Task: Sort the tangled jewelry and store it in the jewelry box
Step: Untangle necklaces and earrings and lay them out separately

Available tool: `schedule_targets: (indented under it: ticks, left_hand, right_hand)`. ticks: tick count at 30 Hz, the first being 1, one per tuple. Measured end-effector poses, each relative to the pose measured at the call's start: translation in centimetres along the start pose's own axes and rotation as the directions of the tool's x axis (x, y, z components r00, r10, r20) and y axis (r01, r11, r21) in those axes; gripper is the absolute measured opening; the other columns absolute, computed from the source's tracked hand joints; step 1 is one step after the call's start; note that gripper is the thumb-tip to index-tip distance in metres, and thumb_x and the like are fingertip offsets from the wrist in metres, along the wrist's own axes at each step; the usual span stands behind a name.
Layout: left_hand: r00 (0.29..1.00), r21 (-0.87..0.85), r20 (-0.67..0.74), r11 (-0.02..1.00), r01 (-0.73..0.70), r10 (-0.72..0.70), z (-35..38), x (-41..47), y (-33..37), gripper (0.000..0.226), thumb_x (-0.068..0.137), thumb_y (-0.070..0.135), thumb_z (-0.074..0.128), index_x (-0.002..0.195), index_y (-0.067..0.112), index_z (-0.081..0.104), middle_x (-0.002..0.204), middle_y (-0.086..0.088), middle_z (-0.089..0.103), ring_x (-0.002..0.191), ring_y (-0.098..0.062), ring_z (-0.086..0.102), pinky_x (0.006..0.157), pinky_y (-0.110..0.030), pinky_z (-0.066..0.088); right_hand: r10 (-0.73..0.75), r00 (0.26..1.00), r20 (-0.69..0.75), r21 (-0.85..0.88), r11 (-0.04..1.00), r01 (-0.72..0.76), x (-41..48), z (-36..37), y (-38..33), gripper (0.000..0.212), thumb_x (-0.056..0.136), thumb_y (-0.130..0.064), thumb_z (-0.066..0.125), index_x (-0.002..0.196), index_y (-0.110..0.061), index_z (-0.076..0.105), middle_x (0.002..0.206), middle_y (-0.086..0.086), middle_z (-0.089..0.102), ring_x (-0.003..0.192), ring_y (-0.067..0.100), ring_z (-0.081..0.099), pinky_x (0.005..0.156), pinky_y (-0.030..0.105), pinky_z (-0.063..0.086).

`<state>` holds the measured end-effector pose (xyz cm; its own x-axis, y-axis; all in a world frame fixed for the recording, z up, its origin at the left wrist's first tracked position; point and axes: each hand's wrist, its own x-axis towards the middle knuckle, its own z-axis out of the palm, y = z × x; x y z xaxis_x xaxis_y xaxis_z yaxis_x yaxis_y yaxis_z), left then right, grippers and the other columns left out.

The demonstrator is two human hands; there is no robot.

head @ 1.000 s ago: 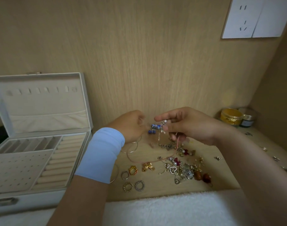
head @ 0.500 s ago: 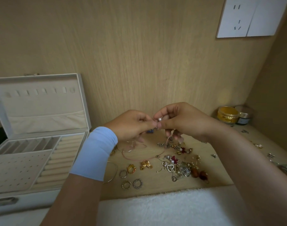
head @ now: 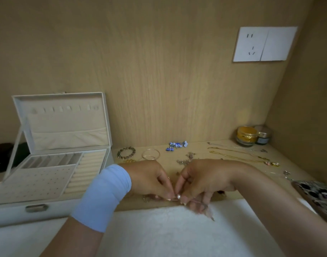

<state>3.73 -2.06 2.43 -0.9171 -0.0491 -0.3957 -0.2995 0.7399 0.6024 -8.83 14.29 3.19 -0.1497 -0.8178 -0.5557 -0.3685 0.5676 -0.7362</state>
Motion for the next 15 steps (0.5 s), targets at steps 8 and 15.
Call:
schedule_targets:
  ticks: [8,15]
  left_hand:
    - [0.933,-0.121,-0.360,0.991,-0.057,0.010,0.7,-1.3,-1.5,0.015,0.088,0.017,0.069,0.084,0.030,0.076,0.068,0.007,0.071,0.066,-0.011,0.064,0.078,-0.034,0.055]
    - [0.840,-0.028,-0.521,0.987,0.159,-0.150,0.9,0.6,-3.4,0.013,0.083,0.026,0.069,0.088,0.038,0.069,0.097,0.013,0.069,0.096,-0.009,0.065,0.094,-0.029,0.051]
  right_hand:
    - [-0.082,0.977,-0.199,-0.110,0.992,0.061,-1.2,0.0,-0.3,0.016,0.094,-0.010,0.066,0.105,-0.015,0.076,0.095,0.003,0.078,0.084,0.017,0.073,0.066,0.031,0.059]
    - [-0.256,0.825,-0.503,-0.522,0.851,-0.054,3.3,1.1,-1.4,0.021,0.087,-0.025,0.063,0.103,-0.033,0.075,0.090,-0.018,0.067,0.091,0.004,0.064,0.087,0.029,0.053]
